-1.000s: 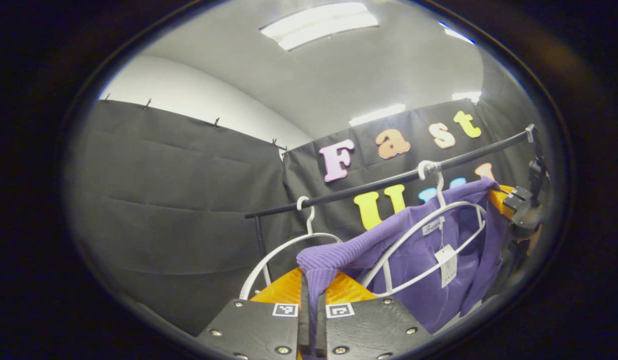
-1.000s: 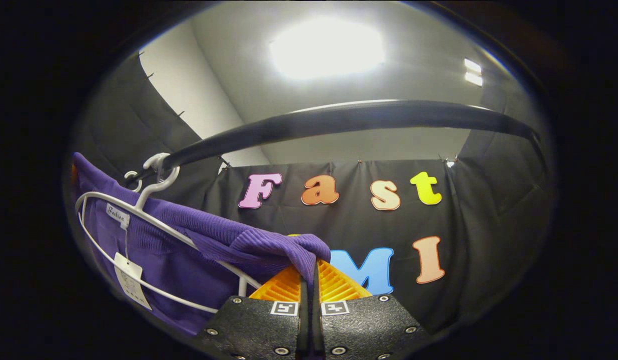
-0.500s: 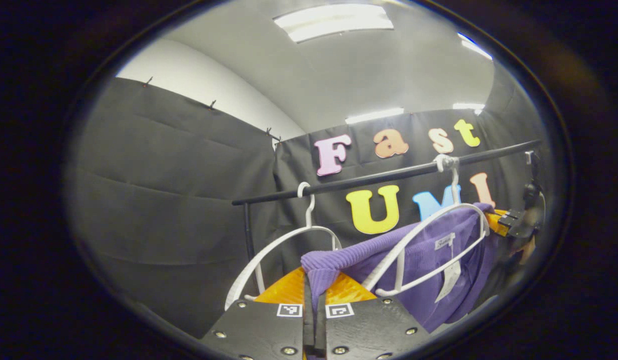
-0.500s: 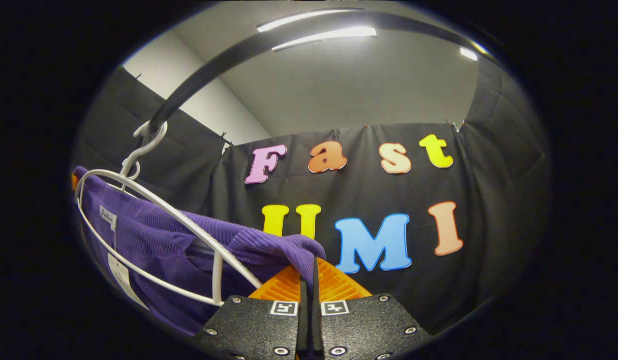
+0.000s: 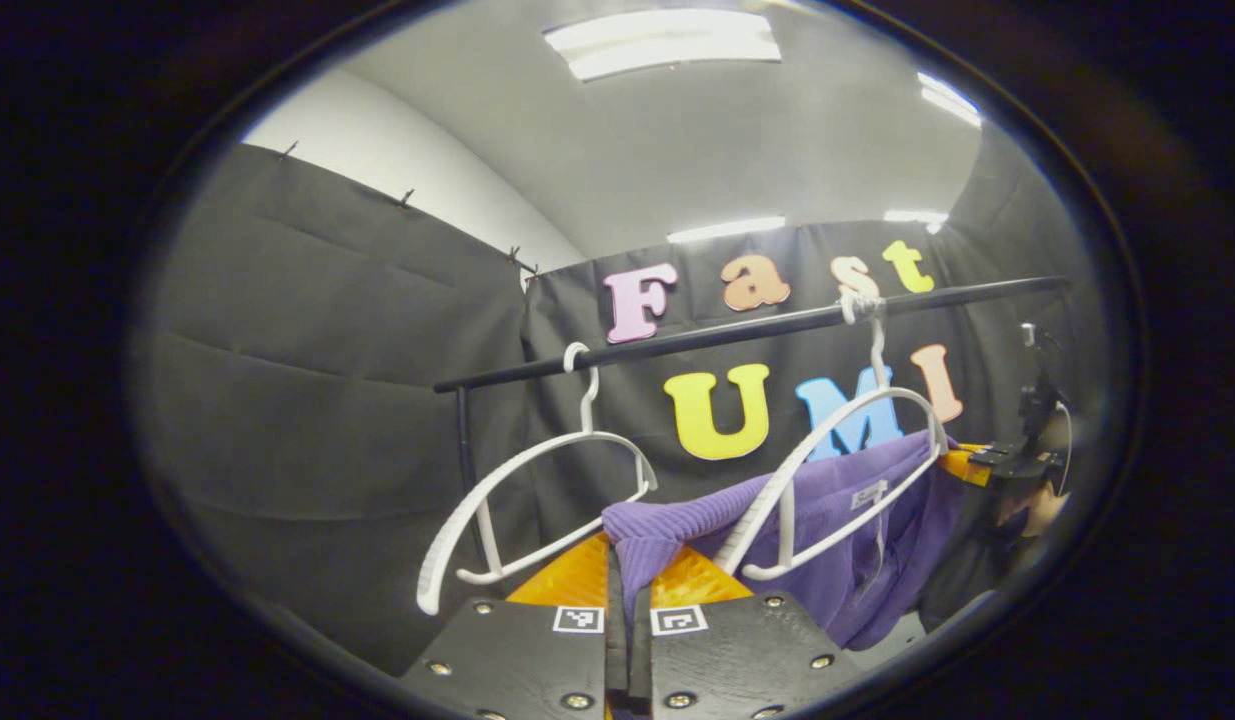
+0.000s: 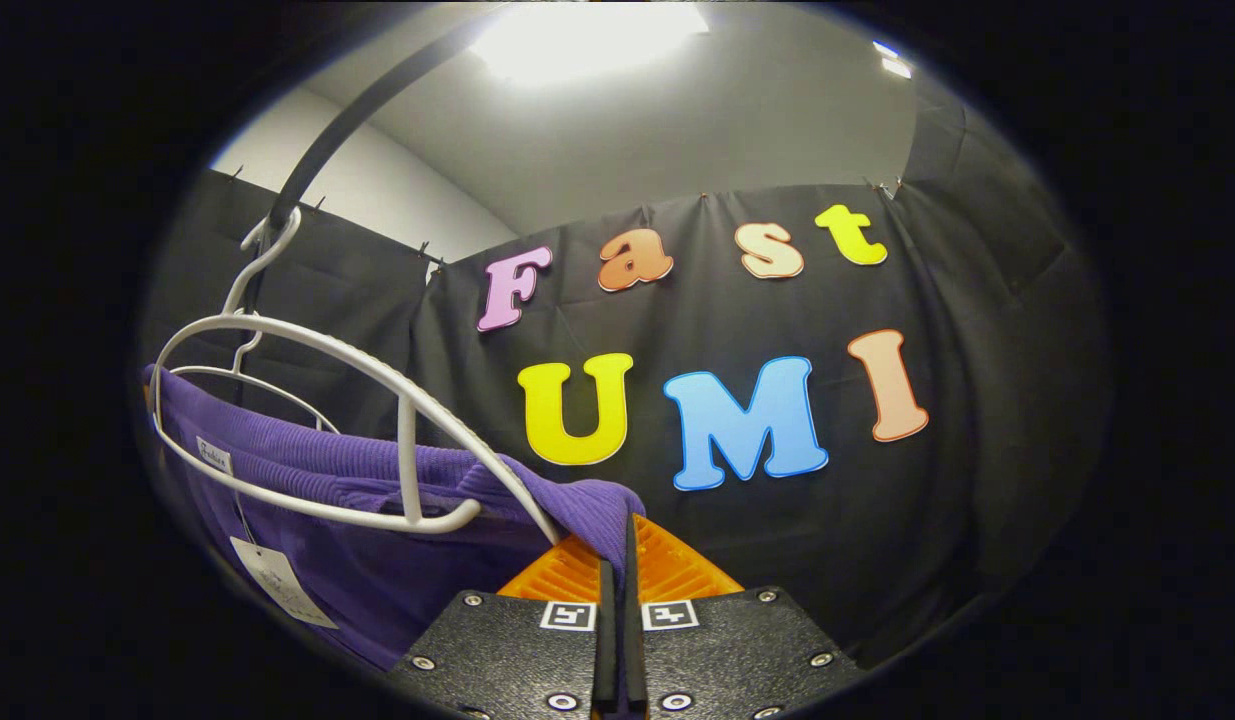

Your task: Grasp the clothes on the hanger with both hands and then place them into the laundry hamper below.

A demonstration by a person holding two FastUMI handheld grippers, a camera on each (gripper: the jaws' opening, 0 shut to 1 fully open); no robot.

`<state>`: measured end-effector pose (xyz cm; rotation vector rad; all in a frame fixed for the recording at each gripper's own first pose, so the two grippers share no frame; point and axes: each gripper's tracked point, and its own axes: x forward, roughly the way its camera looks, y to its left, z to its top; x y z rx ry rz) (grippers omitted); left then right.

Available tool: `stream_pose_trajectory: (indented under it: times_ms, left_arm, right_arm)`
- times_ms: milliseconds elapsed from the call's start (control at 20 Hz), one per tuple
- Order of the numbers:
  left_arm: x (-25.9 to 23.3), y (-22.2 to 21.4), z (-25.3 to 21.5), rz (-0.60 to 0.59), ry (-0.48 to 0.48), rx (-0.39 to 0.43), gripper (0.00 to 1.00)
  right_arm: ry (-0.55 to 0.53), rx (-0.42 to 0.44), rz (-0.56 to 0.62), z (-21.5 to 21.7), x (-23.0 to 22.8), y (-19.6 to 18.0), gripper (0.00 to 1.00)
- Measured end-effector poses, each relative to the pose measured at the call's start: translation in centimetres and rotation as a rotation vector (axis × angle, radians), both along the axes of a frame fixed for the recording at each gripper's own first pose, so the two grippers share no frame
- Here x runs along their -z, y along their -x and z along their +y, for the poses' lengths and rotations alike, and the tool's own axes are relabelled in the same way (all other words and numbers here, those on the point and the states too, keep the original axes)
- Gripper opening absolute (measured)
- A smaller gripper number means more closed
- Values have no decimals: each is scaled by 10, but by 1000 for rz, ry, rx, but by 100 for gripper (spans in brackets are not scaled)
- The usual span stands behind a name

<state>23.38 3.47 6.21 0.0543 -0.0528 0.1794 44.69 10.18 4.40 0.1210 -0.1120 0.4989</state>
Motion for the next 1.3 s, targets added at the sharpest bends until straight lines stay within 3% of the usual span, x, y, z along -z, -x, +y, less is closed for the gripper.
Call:
stream_pose_trajectory:
  times_ms: [300, 600, 900, 1300]
  left_arm:
    - [44, 24, 14, 92, 13, -36, 2]
    - [54, 39, 15, 85, 45, -21, 2]
    - [54, 77, 10, 83, 95, 96, 2]
    - [26, 109, -26, 34, 122, 321, 2]
  right_arm:
    - [76, -38, 95, 12, 53, 33, 2]
    - [88, -24, 113, 5, 52, 73, 2]
    - [51, 14, 83, -10, 19, 163, 2]
    - [33, 98, 6, -17, -30, 267, 2]
